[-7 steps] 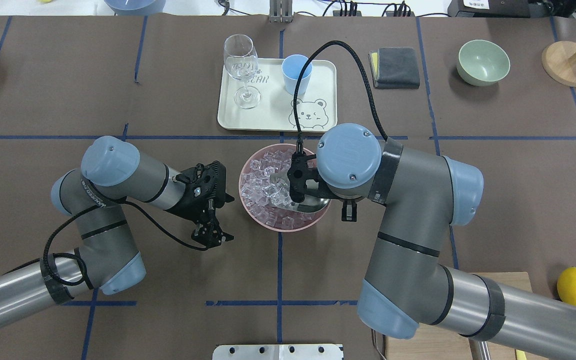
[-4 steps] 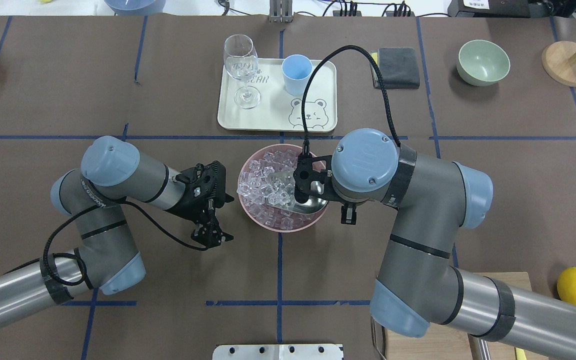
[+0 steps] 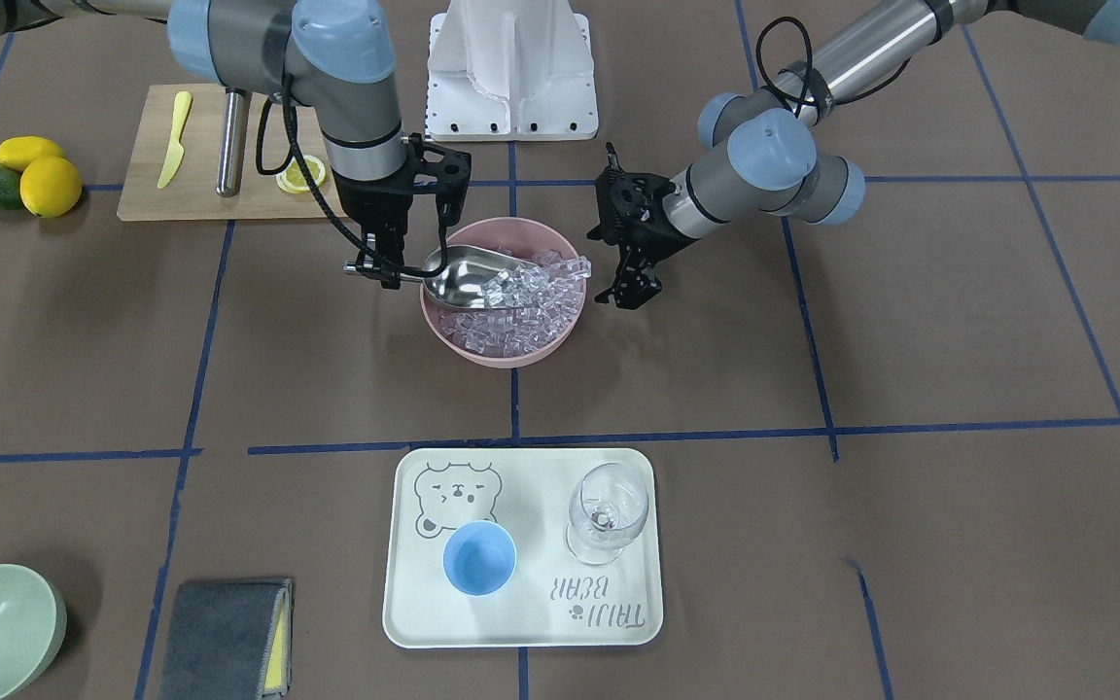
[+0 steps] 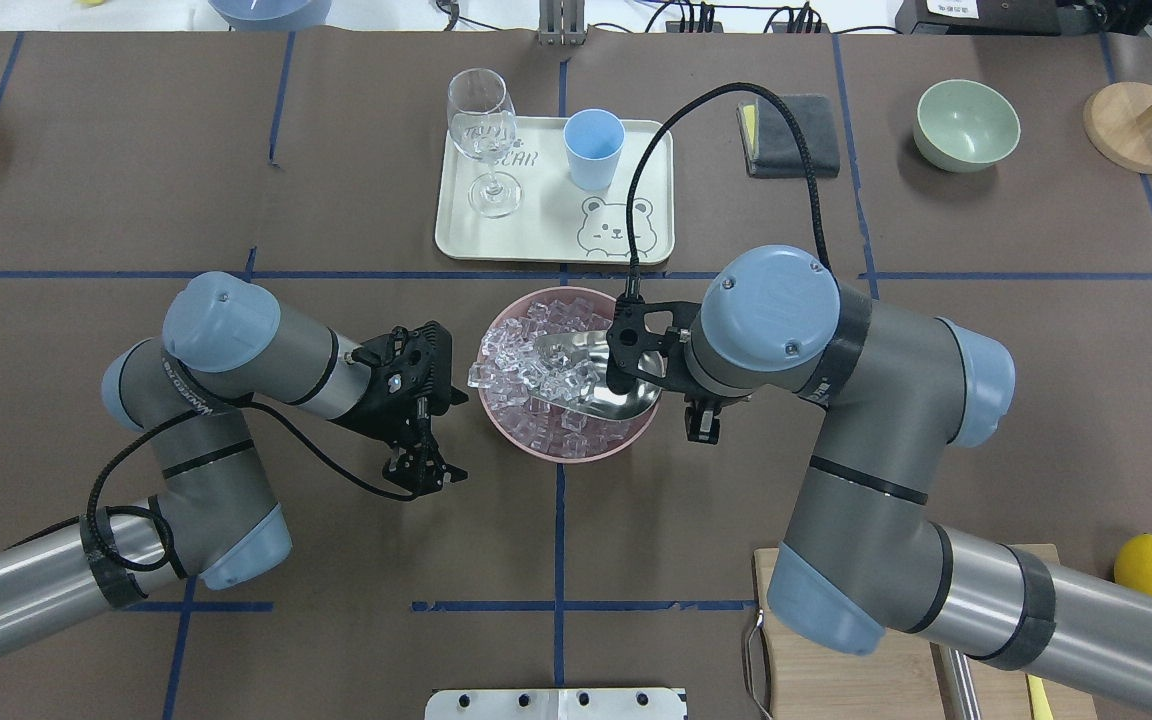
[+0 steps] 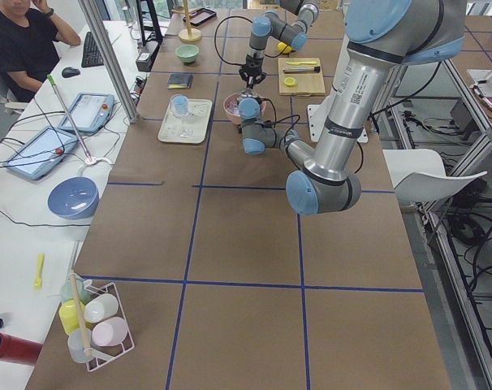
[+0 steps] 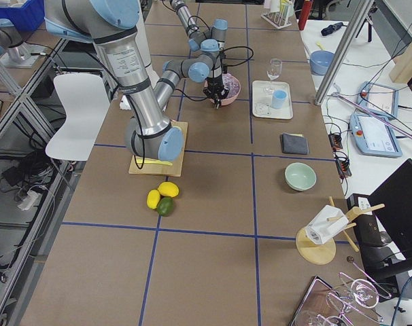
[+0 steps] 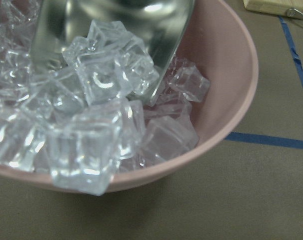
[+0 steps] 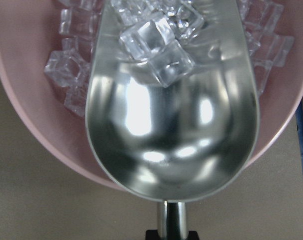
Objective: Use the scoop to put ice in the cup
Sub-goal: 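Drag the scoop through the ice and lift it out full with the right gripper, then carry the filled scoop toward the blue cup while the left gripper withdraws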
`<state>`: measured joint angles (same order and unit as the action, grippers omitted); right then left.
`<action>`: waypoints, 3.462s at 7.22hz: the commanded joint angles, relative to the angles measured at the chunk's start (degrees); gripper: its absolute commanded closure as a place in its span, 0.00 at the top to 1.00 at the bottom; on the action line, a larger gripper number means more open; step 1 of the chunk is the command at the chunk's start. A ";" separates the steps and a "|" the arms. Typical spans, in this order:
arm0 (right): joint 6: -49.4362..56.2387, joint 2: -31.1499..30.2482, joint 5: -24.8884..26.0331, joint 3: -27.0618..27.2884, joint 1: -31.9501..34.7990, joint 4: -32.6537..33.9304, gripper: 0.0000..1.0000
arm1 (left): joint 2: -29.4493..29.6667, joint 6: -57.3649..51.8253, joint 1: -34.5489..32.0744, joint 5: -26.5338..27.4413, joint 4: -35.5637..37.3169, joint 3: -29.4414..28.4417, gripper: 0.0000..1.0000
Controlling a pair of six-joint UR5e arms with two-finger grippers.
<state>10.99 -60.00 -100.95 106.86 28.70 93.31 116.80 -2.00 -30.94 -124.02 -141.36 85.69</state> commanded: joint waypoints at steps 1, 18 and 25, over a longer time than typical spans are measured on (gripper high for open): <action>-1.40 -1.87 -2.84 0.02 1.44 -4.71 0.00 | 0.00 0.50 0.00 0.00 0.04 0.00 1.00; -17.67 -0.64 -19.38 4.41 19.55 7.14 0.00 | -9.31 19.31 -25.55 1.40 1.97 9.31 1.00; -20.22 0.15 -17.79 1.17 19.55 7.23 0.00 | -14.14 18.25 -27.07 6.24 2.32 7.56 1.00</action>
<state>-9.20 -59.91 -118.85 108.93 48.32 100.52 103.09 15.81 -57.38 -118.12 -139.67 93.25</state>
